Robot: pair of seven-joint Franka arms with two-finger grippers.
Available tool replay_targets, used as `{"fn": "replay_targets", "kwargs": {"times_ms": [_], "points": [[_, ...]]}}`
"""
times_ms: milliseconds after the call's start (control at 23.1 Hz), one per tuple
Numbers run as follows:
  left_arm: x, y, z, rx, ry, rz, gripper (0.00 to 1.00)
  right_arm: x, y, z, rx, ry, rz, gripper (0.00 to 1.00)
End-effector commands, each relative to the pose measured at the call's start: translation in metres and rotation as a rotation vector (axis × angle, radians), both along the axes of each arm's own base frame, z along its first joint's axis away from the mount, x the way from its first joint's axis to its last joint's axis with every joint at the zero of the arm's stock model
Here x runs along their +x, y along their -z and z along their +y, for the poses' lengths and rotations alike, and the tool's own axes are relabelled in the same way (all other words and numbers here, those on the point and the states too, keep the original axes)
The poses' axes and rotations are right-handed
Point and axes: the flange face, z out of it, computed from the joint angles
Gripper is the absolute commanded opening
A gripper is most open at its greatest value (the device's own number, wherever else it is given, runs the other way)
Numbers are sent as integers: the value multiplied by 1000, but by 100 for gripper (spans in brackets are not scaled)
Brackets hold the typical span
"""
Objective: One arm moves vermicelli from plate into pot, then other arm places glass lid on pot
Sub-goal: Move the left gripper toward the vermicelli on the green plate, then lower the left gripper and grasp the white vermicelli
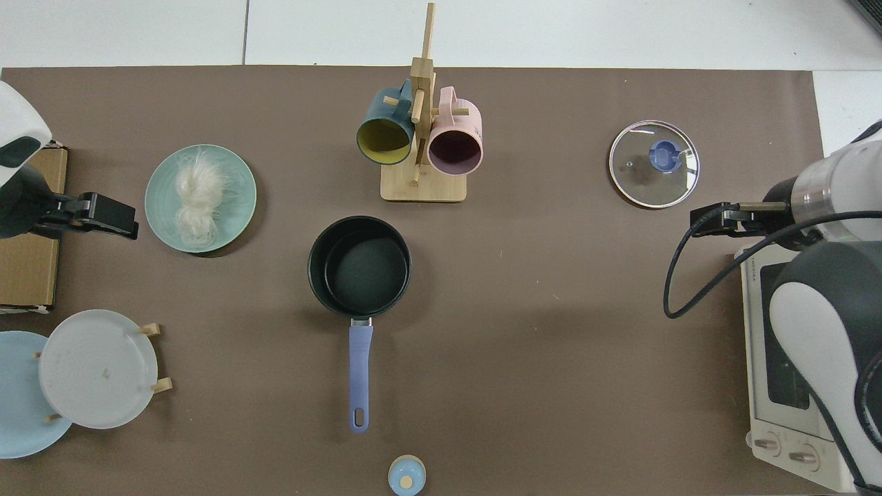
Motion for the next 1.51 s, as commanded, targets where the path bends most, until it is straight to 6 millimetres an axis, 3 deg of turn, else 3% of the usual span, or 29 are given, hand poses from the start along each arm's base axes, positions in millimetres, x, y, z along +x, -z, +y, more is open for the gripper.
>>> {"fn": "replay_targets", "kwargs": {"times_ms": [0, 519, 778, 1038, 1168, 1470], "points": [[-5, 2, -4, 20, 2, 3, 100, 0, -4, 2, 6, 10, -16, 99], [3, 6, -3, 19, -2, -9, 100, 1, -4, -1, 6, 13, -18, 99], [23, 19, -1, 17, -6, -55, 100, 1, -4, 1, 7, 11, -24, 99], [61, 68, 3, 14, -14, -87, 100, 1, -4, 1, 6, 9, -18, 99], [76, 81, 2, 15, -12, -113, 100, 1, -4, 2, 6, 8, -21, 99], [109, 160, 2, 13, -13, -93, 100, 1, -5, 2, 5, 8, -24, 99]]}}
